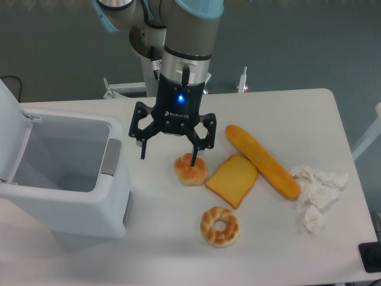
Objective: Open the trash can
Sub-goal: 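Raise the gripper away from the opened trash can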
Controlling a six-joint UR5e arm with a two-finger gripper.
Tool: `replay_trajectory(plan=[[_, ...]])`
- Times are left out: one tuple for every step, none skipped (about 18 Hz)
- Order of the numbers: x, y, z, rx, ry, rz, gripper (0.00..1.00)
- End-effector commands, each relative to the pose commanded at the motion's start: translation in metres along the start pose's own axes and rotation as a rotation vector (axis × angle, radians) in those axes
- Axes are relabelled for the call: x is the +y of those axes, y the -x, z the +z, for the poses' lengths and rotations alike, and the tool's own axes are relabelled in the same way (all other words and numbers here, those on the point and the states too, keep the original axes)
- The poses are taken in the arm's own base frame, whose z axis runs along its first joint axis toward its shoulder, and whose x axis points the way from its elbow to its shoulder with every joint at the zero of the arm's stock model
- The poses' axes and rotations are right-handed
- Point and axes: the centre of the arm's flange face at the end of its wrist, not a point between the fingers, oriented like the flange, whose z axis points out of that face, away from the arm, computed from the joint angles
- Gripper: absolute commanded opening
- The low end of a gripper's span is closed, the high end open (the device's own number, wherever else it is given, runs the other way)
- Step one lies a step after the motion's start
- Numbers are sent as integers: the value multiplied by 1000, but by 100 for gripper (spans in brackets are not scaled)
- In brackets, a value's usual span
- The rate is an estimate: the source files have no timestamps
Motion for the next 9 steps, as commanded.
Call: replay_trajectory(plan=[[2,-1,0,-22,19,58,100],[3,1,1,-36,33,100,100],[5,2,1,-47,44,134,100],[6,3,1,-62,58,160,100],[7,5,0,-77,72,186,100],[8,7,0,-91,85,208,100],[9,8,0,-99,94,222,100],[10,8,1,-103,102,227,100],[11,8,2,-102,105,227,100]])
